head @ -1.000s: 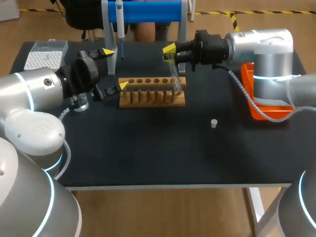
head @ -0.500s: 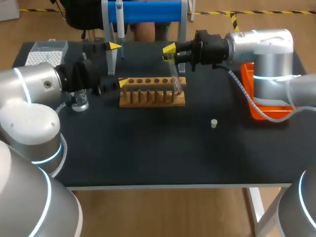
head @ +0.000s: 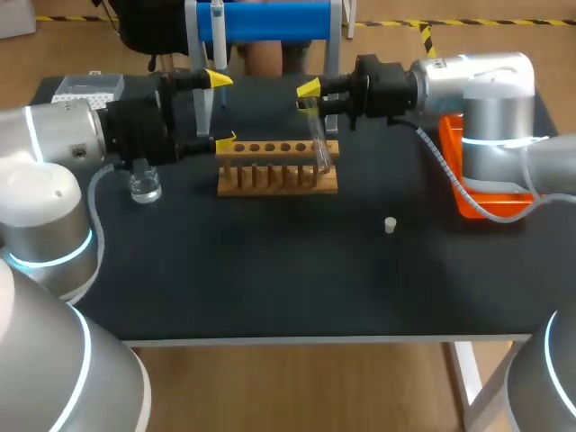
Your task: Invert the test tube, pick up the pipette, mount the tip to pipette, aspirate from beaker and dispense into the tube, eject the tip, return the pipette, and cap with the stopper.
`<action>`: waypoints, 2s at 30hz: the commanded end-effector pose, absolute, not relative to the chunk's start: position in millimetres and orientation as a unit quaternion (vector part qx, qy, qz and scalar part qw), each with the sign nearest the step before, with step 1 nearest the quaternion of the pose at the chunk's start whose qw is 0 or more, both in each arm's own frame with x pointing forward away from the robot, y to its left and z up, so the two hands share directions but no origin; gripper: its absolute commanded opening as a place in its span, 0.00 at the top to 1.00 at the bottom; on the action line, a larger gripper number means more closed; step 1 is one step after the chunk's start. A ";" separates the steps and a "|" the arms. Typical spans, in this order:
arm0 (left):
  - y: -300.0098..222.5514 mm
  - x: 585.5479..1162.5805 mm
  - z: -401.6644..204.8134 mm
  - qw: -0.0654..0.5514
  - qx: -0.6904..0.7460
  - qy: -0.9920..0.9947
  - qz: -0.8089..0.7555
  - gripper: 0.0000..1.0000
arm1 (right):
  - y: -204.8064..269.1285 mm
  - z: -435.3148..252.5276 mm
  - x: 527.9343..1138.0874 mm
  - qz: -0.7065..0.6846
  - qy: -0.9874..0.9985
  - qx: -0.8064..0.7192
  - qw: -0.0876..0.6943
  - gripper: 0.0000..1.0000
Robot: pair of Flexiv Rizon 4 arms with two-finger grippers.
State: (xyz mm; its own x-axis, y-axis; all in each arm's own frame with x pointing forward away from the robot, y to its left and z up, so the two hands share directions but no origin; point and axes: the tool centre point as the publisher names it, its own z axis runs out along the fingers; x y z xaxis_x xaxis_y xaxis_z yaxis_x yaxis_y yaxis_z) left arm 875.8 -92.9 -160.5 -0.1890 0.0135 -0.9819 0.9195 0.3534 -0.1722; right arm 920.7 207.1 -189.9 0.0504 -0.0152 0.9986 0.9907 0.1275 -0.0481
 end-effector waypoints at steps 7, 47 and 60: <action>-112.7 879.9 -172.9 0.486 0.448 0.559 -0.500 0.00 | 207.0 -189.0 919.9 -0.459 -0.514 -0.476 0.546 1.00; -211.8 846.4 -175.1 0.508 0.499 0.523 -0.468 0.00 | 207.0 -189.0 919.9 -0.459 -0.514 -0.476 0.546 1.00; -232.0 847.7 -177.5 0.497 0.509 0.514 -0.480 0.13 | 207.0 -189.0 919.9 -0.459 -0.514 -0.476 0.546 1.00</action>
State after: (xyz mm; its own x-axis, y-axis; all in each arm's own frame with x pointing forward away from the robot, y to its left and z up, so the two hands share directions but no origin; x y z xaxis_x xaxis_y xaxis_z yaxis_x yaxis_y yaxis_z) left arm 842.9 -227.5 -175.7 0.0096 0.0472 -0.9988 0.9996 0.0276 0.0109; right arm 920.6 207.1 -189.9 0.0504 -0.0151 0.9986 0.9907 0.1274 -0.0480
